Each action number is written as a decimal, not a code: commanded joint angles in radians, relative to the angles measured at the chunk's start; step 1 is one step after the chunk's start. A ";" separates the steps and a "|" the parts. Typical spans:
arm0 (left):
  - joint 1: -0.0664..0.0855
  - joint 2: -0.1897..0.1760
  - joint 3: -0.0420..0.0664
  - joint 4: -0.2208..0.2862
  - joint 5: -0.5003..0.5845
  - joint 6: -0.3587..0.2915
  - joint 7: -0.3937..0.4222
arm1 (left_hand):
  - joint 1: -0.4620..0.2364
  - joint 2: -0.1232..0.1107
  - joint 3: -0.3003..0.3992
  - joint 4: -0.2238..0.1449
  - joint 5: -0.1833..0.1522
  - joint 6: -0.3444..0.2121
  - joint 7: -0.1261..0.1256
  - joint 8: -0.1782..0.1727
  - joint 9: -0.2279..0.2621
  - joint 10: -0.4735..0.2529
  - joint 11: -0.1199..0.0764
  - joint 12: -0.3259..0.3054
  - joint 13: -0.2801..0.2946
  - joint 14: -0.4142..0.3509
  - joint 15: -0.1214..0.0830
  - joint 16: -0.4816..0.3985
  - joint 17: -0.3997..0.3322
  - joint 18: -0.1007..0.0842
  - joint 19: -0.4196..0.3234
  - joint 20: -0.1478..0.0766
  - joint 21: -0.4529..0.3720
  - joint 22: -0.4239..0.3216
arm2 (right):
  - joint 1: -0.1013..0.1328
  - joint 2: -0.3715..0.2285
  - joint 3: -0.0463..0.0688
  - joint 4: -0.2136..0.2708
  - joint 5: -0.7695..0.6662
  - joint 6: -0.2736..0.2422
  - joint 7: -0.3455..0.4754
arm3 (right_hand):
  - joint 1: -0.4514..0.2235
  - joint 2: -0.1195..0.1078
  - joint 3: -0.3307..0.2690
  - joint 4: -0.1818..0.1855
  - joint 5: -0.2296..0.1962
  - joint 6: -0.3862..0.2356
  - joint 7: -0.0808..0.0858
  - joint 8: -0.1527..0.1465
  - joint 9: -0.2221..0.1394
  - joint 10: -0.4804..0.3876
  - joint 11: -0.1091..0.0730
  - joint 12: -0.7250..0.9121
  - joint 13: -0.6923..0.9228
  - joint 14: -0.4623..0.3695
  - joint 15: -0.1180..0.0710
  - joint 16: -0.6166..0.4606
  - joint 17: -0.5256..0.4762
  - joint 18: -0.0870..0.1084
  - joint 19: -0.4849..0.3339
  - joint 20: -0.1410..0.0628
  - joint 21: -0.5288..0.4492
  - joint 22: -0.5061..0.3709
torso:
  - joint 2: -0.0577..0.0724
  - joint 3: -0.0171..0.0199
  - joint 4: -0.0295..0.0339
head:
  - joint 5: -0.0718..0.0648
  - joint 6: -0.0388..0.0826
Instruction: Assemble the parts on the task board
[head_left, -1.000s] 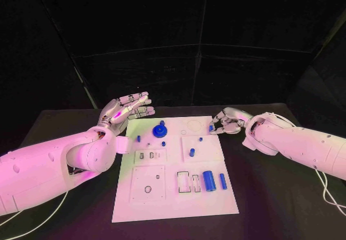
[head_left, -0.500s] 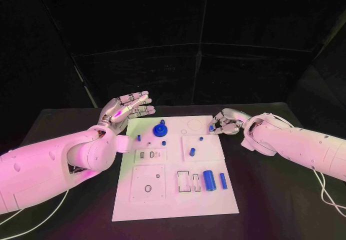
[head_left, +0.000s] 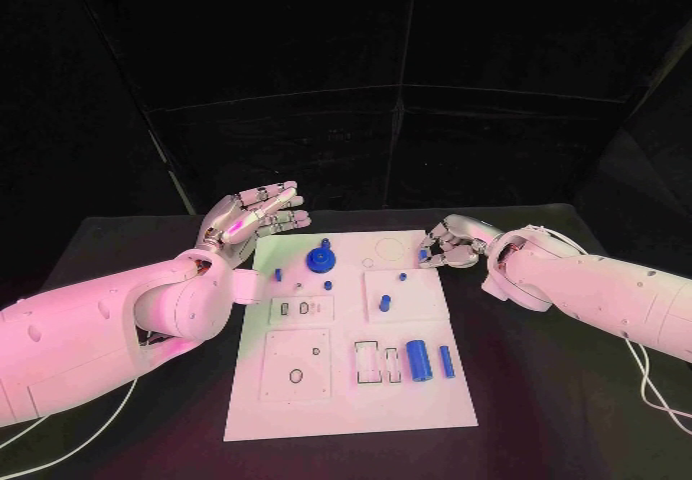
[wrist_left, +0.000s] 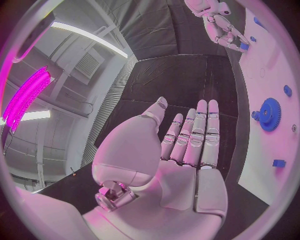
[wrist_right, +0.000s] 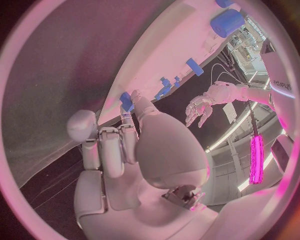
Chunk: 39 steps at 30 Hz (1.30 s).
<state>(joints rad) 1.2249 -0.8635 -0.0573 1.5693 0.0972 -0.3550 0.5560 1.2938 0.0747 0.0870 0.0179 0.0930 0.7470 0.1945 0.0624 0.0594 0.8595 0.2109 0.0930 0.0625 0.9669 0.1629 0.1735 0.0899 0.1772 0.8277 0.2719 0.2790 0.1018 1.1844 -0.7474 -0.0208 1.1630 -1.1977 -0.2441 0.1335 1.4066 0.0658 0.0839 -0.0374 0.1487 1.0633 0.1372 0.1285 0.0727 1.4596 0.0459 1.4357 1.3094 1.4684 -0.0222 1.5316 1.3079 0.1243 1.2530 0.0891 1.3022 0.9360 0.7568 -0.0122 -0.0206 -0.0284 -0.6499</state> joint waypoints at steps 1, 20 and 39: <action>0.001 0.000 0.001 -0.001 -0.008 0.013 0.003 | 0.009 0.002 0.000 -0.006 0.001 0.004 0.056 0.001 0.001 0.007 0.000 -0.003 0.001 0.005 0.002 -0.003 -0.001 0.005 0.010 0.000 -0.004 -0.001 | 0.001 -0.005 0.000 0.010 -0.007 -0.059 0.010 | 0.005 0.022 0.008 0.000 -0.004 0.024 -0.018 0.005 0.006 0.003 -0.008 0.003 0.102 0.082 -0.008 0.004 0.169 -0.006 0.001 -0.008 0.005 0.002 | -0.001 0.0007 -0.0007 | 0.000 -0.002; 0.001 -0.002 0.001 -0.007 -0.008 0.014 0.001 | 0.008 0.002 0.001 -0.007 0.001 0.002 0.057 0.000 0.000 0.006 0.000 -0.003 0.000 0.006 0.002 -0.004 -0.002 0.005 0.010 0.000 -0.004 -0.001 | 0.004 -0.036 0.007 0.278 -0.004 -0.179 -0.156 | -0.009 0.025 0.018 0.002 -0.010 0.030 -0.021 0.005 0.005 0.002 -0.011 0.000 0.099 0.083 -0.012 0.005 0.172 -0.006 0.001 -0.012 0.005 0.001 | -0.009 -0.0045 0.0016 | 0.005 -0.003; 0.004 0.010 0.001 -0.013 -0.007 0.018 -0.006 | 0.008 0.002 0.001 -0.007 0.001 0.002 0.057 0.000 0.000 0.006 0.000 -0.003 0.000 0.006 0.002 -0.004 -0.002 0.005 0.010 0.000 -0.004 -0.001 | 0.000 0.221 0.005 0.278 -0.151 -0.089 -0.319 | -0.017 0.021 0.020 0.003 -0.013 0.029 -0.021 0.004 0.004 -0.003 -0.012 -0.007 0.092 0.082 -0.012 0.004 0.168 -0.005 -0.003 -0.013 0.001 -0.008 | -0.013 -0.0083 0.0090 | 0.048 -0.018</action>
<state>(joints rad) 1.2263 -0.8553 -0.0573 1.5547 0.0971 -0.3524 0.5496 1.2938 0.0747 0.0870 0.0179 0.0930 0.7469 0.1945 0.0625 0.0594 0.8595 0.2109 0.0930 0.0625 0.9669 0.1629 0.1735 0.0890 0.1772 0.8277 0.2719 0.2790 0.1013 1.1850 -0.5332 -0.0158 1.4452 -1.2795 -0.3658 -0.1363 1.3926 0.0797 0.0992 -0.0336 0.1390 1.0627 0.1365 0.1265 0.0727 1.4593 0.0391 1.4329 1.3105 1.4651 -0.0251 1.5315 1.3076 0.1242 1.2528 0.0818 1.3079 0.9290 0.7426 -0.0219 -0.0098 0.0153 -0.6669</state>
